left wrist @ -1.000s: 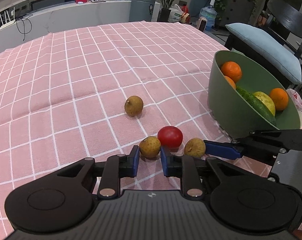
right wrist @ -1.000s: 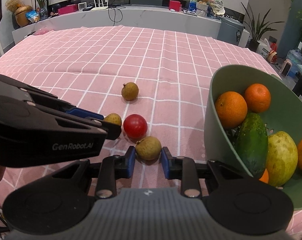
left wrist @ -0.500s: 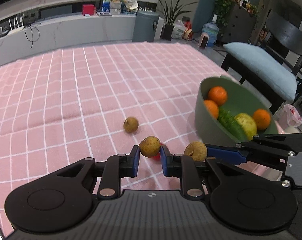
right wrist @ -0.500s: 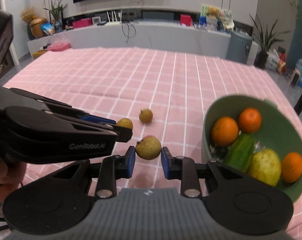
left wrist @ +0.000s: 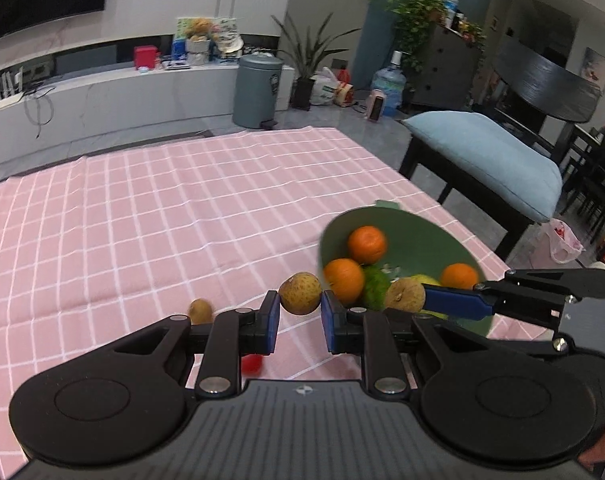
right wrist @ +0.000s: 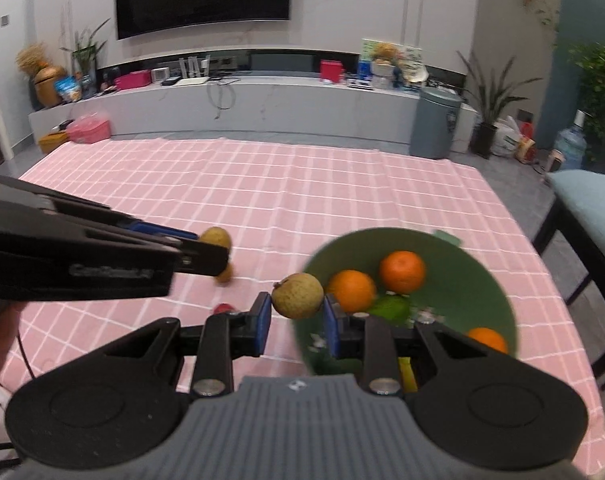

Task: Organize fruits
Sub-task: 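Carry the brown fruit in the right gripper to the colander while the left carries its fruit, then release the brown fruit into the colander with the right gripper while the left releases its fruit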

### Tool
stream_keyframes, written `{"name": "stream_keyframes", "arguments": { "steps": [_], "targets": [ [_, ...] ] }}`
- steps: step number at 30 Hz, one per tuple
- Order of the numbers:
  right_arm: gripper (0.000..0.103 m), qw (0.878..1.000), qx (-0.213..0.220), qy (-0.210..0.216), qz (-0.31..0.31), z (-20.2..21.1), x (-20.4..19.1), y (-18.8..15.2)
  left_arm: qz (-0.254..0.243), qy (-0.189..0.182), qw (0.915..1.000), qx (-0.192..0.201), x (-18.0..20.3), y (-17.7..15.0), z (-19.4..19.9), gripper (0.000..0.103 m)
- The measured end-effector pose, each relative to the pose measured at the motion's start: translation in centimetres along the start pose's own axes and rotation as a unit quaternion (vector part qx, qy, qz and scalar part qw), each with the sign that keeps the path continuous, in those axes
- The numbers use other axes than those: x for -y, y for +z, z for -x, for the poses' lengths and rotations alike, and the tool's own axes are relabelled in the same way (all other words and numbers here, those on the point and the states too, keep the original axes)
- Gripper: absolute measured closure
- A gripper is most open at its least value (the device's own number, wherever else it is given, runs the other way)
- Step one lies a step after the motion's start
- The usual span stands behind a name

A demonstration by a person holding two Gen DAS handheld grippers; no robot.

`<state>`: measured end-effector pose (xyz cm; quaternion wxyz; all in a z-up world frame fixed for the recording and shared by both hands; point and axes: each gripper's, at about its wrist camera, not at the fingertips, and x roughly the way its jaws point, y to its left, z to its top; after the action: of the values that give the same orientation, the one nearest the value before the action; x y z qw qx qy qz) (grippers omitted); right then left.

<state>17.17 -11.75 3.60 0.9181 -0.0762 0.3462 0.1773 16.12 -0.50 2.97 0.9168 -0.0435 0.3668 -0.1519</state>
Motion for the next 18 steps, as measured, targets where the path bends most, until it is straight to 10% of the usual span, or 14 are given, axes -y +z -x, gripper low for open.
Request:
{"name": "stream_keyframes", "arguments": {
  "steps": [18],
  "targets": [
    [0.079, 0.995, -0.070, -0.008, -0.064, -1.8, 6.8, -0.9, -0.045, -0.044, 0.9942, -0.087, 4.0, 1.9, -5.9, 0.079]
  ]
}}
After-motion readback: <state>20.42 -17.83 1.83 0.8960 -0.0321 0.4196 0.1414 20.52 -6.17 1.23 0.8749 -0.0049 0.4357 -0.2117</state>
